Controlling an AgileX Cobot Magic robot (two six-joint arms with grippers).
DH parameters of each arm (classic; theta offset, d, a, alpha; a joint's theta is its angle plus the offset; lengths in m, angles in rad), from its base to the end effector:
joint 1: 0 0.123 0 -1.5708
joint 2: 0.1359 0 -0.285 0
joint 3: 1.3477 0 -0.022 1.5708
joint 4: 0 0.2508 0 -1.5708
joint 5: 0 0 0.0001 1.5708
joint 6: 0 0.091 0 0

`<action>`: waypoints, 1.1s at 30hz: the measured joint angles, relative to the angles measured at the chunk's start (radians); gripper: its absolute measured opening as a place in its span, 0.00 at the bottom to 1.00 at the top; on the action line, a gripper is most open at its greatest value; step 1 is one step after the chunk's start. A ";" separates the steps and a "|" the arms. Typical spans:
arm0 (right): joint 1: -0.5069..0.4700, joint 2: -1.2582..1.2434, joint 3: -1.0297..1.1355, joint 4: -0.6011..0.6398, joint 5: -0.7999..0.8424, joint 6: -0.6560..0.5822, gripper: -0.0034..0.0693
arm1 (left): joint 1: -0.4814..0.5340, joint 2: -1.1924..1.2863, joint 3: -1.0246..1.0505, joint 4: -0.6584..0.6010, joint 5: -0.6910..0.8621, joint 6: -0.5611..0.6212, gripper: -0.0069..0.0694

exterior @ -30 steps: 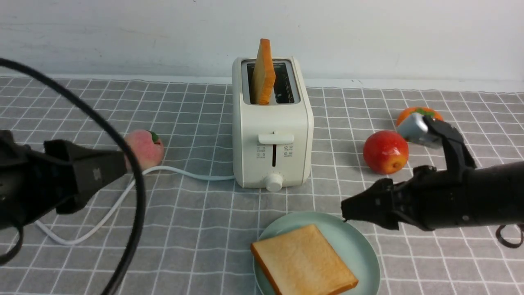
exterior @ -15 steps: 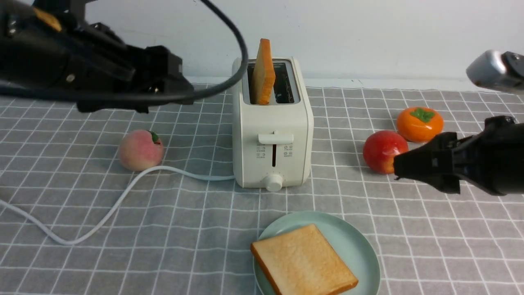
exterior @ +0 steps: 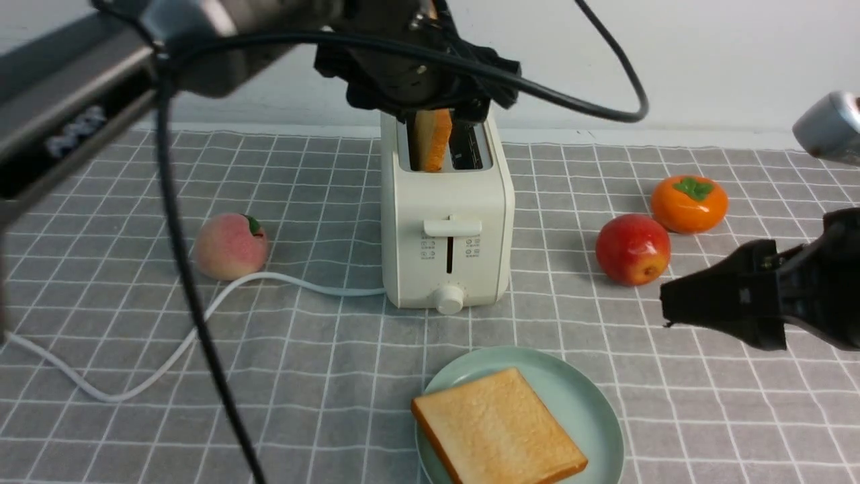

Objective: Take toasted bread from bread machine on grey coffee table place on plate.
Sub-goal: 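Reach for a toast slice standing in the toaster with the left gripper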

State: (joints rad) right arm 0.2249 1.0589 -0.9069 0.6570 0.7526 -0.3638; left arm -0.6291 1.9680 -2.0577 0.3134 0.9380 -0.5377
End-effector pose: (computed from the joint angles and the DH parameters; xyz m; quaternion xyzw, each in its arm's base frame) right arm 0.1963 0.0839 0.3403 -0.1234 0.8823 0.2668 0.3676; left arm 0.3796 -0.2483 0.3749 0.0767 0.9053 -0.0874 0.4084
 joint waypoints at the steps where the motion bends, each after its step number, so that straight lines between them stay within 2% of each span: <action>1: 0.000 0.000 0.000 0.000 0.002 0.000 0.77 | -0.008 0.038 -0.036 0.046 0.000 -0.032 0.80; 7: 0.000 0.000 0.000 -0.001 0.024 0.000 0.77 | -0.014 0.139 -0.085 0.196 -0.015 -0.070 0.79; 13: 0.000 0.000 0.000 -0.003 0.039 0.000 0.77 | -0.014 0.154 -0.086 0.237 -0.065 -0.105 0.74; 15: 0.000 0.000 0.000 -0.003 0.049 0.000 0.77 | -0.014 0.155 -0.086 0.237 -0.082 -0.116 0.70; 19: 0.000 0.000 0.000 -0.003 0.072 0.000 0.77 | -0.012 0.156 -0.086 0.236 -0.088 -0.120 0.54; 20: 0.000 0.000 0.000 -0.003 0.083 0.000 0.77 | -0.006 0.156 -0.086 0.229 -0.088 -0.121 0.46; 21: 0.000 0.000 0.000 -0.003 0.084 0.000 0.77 | -0.005 0.156 -0.086 0.229 -0.087 -0.123 0.45; 22: 0.000 0.000 0.000 -0.003 0.090 -0.001 0.77 | 0.004 0.156 -0.086 0.227 -0.087 -0.142 0.38; 24: 0.000 0.000 0.000 -0.003 0.099 -0.001 0.77 | 0.013 0.157 -0.086 0.227 -0.083 -0.175 0.33; 26: 0.000 0.000 0.000 -0.003 0.108 -0.002 0.77 | 0.020 0.157 -0.086 0.229 -0.080 -0.187 0.33; 30: 0.000 0.000 0.000 -0.002 0.120 -0.008 0.77 | 0.017 0.157 -0.086 0.229 -0.079 -0.189 0.40; 33: 0.000 0.000 0.000 -0.002 0.133 -0.009 0.77 | 0.015 0.157 -0.086 0.211 -0.076 -0.191 0.56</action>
State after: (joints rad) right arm 0.2249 1.0589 -0.9069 0.6550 0.8852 -0.3726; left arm -0.6138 2.1253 -2.1439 0.5240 0.8617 -0.7286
